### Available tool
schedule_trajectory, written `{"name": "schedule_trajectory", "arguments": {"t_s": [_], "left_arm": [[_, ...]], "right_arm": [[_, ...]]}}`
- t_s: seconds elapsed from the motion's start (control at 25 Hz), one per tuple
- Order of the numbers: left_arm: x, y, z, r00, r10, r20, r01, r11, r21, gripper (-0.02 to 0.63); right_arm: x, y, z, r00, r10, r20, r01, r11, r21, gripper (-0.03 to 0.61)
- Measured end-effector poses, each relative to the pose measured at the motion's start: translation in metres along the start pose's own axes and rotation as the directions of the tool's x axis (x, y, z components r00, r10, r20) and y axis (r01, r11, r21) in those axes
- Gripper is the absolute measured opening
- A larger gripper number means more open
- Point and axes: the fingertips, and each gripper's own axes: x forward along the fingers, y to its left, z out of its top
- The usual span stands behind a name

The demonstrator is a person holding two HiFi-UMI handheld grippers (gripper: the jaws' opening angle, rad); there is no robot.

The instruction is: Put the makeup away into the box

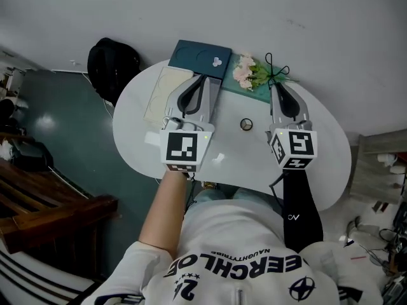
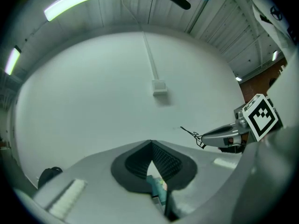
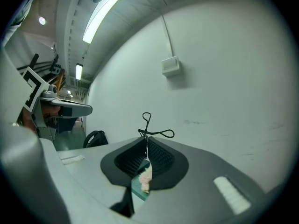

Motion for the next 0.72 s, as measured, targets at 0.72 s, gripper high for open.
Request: {"name": "schedule_trajectory", "arguments": {"t_s": [0.72], "left_arm": [[-0.039,0.148,-0.053,0.999,0.02,-0.031,-0.021,0.999,-0.033,0.002]], "right_arm": [[0.122,0.157,-0.089,0.93,0.105,-0.353,-0.126,0.991,-0.036,0.048]]}}
